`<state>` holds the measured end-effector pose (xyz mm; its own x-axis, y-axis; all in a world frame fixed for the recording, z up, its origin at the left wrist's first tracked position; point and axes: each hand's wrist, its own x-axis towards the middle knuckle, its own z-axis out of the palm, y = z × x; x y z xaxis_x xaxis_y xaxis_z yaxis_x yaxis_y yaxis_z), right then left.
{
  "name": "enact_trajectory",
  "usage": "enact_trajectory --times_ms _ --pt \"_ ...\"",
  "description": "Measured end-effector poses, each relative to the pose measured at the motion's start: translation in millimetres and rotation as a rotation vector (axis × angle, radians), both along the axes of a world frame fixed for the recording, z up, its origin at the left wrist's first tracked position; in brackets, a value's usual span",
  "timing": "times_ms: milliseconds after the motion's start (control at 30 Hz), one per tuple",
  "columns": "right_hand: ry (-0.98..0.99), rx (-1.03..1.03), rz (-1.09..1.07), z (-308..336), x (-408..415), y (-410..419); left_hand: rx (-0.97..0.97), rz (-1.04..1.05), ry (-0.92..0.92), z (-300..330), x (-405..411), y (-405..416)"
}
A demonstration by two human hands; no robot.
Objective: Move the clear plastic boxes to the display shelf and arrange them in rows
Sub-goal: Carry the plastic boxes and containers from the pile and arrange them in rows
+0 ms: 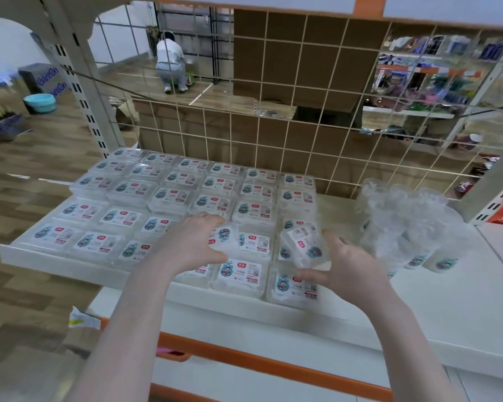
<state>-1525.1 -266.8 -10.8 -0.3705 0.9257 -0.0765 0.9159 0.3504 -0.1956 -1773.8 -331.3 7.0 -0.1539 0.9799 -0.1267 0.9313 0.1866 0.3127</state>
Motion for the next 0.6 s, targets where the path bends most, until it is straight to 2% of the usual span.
enact_trajectory --times_ms 100,200,333,433,600 --pt "0.04 -0.069 0.075 8.8 5.6 1.4 -0.005 -0.003 0.013 -0.7 -0.5 -1.2" --pt "0.07 -0.111 0.275 22.5 9.3 15.1 -0.005 0.001 0.011 -0.5 -1.2 -3.5" --pt "0.073 -0.29 0.431 34.3 0.5 35.5 -0.001 0.001 0.012 0.4 -1.4 -6.9" --pt "0.011 -0.314 0.442 30.6 -3.0 43.8 -0.002 0.004 0.005 -0.8 -2.6 -10.3" --pt "0.06 -0.141 0.312 17.9 -5.7 33.3 0.004 0.005 0.002 -2.6 -5.1 -14.4"
